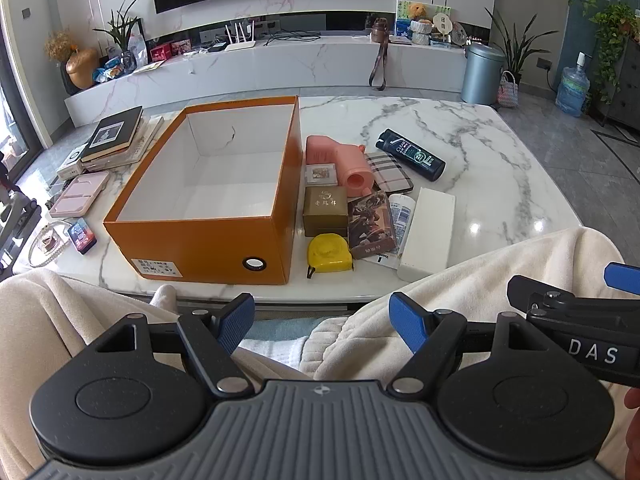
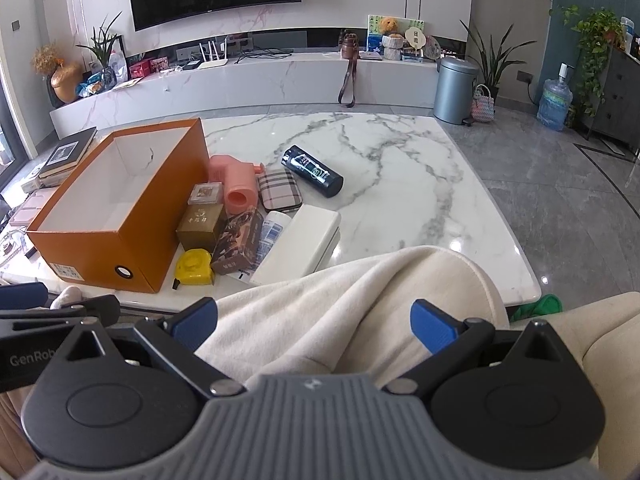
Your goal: Organize rigid objects
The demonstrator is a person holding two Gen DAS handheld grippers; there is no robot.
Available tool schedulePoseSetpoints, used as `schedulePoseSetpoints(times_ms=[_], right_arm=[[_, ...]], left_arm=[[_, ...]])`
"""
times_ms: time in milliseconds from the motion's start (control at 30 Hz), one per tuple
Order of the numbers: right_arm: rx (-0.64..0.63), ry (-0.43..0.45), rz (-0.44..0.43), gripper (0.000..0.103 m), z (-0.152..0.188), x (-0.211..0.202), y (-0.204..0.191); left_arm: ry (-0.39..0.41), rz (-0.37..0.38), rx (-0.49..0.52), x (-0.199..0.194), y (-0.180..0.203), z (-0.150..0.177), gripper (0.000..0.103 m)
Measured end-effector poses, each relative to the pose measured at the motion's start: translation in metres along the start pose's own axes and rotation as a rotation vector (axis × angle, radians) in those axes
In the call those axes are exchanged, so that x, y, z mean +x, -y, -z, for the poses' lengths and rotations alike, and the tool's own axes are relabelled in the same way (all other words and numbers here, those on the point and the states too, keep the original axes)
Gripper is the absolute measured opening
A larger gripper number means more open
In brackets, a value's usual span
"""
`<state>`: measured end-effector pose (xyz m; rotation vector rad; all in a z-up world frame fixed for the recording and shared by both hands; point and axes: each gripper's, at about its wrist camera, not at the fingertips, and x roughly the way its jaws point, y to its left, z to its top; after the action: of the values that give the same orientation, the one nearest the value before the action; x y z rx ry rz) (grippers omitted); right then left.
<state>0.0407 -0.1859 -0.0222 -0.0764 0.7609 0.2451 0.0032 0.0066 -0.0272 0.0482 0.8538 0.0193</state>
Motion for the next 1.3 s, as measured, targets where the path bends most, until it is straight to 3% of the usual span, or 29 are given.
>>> schedulePoseSetpoints(times_ms=[433,767,833,967,1033,1133,1300], right_arm=[[-0.020,-0.001,-0.006,0.102,-0.003,0.003,-0.002],[-0.058,0.051,-0.109,0.100,-0.029,0.020,-0.011],[-0.063,0.048,-0.136,0.086,-0.037,0.029,-0.010],[-0.048,0.003,-0.180,0.072,-0.048,0.056,-0.005],[-0.008,-0.041,-0.204,0.058,-0.057,0.080,0.005],[0.026,-0.097,-0.200,0.048,-0.066,0.109,0.018],[0.082,-0.191,-0.175,0.044,-0.079,0.162,0.037]], left_arm=[[-0.004,0.006,-0.008,0.005,-0.003,0.002,0.090],[-0.018,0.105,-0.017,0.032,-0.015,-0.025,0.071],[-0.024,0.153,-0.012,0.042,-0.016,-0.035,0.061],[-0.041,0.218,0.006,0.068,-0.011,-0.055,0.044],[-0.064,0.238,0.008,0.084,-0.008,-0.065,0.038],[-0.095,0.254,0.007,0.109,-0.002,-0.078,0.037],[-0.178,0.328,0.004,0.159,0.013,-0.094,0.037]])
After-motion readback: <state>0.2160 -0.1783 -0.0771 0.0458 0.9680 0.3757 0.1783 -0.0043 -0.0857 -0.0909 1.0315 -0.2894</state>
